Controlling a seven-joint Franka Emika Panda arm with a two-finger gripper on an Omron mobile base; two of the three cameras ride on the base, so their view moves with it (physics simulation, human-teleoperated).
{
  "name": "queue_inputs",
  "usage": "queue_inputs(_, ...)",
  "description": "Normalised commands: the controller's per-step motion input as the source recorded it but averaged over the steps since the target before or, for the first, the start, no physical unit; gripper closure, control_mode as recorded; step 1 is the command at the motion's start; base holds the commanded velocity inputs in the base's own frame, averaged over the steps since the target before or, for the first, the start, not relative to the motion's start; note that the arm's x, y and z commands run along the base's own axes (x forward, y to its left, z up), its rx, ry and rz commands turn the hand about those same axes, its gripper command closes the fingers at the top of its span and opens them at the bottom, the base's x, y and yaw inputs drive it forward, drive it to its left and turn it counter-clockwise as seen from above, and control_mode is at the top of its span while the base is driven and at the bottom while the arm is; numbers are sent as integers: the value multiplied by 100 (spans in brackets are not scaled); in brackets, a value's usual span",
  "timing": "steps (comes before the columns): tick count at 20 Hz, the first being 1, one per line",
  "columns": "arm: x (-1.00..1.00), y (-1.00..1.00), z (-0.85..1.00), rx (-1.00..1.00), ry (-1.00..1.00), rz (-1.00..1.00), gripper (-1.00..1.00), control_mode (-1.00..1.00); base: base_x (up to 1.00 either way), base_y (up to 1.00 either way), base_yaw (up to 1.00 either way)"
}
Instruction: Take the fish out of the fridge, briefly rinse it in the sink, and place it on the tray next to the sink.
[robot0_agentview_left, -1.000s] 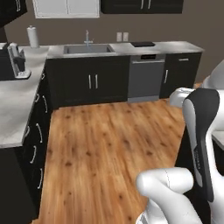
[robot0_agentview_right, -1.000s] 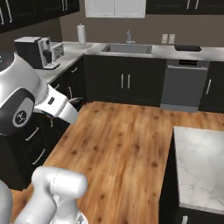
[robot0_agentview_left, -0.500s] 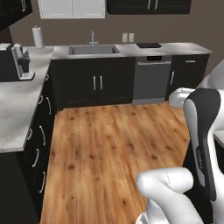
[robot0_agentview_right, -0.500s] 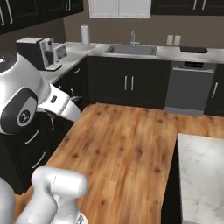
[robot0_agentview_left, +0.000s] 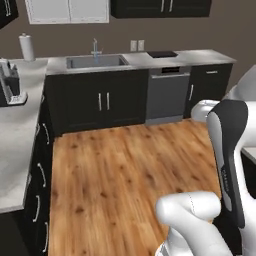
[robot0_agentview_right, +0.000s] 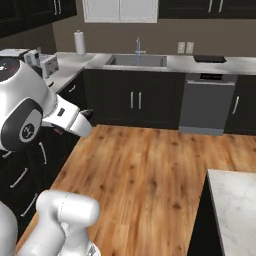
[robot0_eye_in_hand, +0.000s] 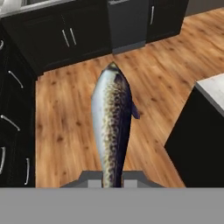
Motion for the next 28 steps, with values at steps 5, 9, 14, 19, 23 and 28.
queue_inputs(5, 0, 0, 0, 0, 0, 0, 100, 100, 47, 0, 0)
queue_inputs(9, 0, 0, 0, 0, 0, 0, 100, 100, 62, 3, 11)
queue_inputs(14, 0, 0, 0, 0, 0, 0, 100, 100, 100, 17, 12)
queue_inputs(19, 0, 0, 0, 0, 0, 0, 100, 100, 100, 0, 7)
queue_inputs(23, 0, 0, 0, 0, 0, 0, 100, 100, 100, -28, 0)
queue_inputs(28, 0, 0, 0, 0, 0, 0, 100, 100, 100, -58, 2)
